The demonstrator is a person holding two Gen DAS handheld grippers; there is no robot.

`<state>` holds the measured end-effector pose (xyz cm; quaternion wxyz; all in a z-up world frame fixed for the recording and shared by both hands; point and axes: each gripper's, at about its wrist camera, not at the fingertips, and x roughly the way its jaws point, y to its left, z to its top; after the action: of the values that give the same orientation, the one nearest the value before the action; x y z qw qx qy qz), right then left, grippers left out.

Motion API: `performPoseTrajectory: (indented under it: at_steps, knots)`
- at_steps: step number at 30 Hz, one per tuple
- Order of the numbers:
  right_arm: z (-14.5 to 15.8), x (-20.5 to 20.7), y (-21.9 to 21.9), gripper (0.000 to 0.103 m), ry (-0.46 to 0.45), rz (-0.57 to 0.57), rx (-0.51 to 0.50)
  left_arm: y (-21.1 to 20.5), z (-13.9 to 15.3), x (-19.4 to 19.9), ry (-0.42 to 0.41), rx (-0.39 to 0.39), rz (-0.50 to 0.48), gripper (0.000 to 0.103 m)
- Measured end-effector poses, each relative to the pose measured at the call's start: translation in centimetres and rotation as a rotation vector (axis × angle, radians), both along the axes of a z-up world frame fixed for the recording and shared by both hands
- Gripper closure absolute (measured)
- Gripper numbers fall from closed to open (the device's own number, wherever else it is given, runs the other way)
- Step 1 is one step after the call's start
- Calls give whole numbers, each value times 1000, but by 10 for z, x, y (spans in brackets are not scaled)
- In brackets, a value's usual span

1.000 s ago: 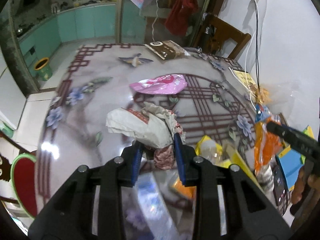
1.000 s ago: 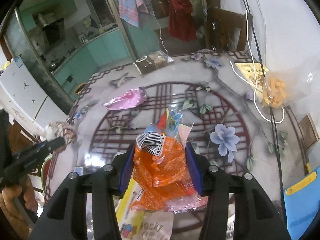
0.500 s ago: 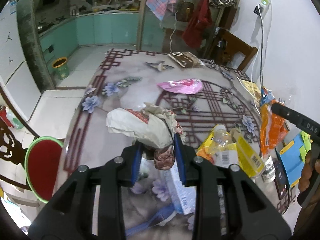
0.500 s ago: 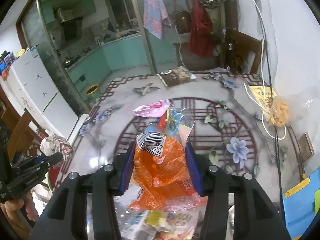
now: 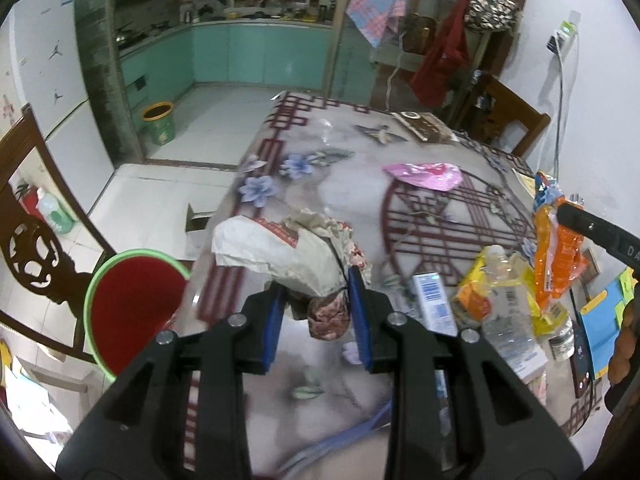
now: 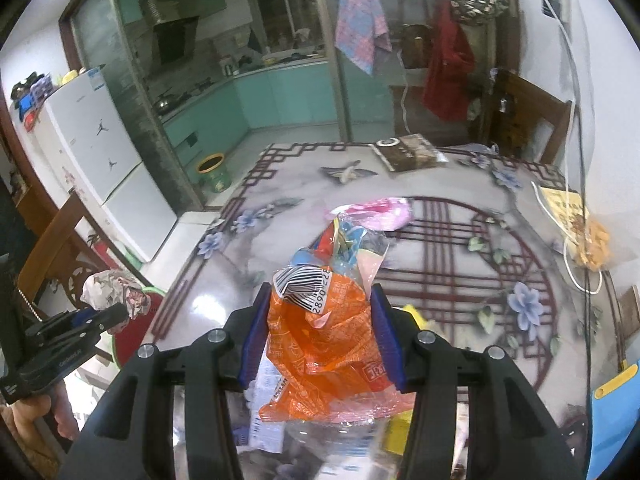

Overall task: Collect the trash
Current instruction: 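Carry the tissue and orange bag to the bucket while the right gripper releases the bag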

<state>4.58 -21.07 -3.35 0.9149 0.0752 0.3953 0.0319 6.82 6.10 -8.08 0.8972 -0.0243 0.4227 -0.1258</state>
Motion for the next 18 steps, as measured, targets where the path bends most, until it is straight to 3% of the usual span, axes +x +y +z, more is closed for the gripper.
performPoseTrajectory:
  at_steps: [10, 18]
  knots:
    - [-8, 22, 70, 56, 29, 76, -5, 74, -14, 7, 37, 20, 70, 73]
    - [-21, 37, 150, 56, 65, 194, 22, 144, -22, 13, 53, 31, 163, 73]
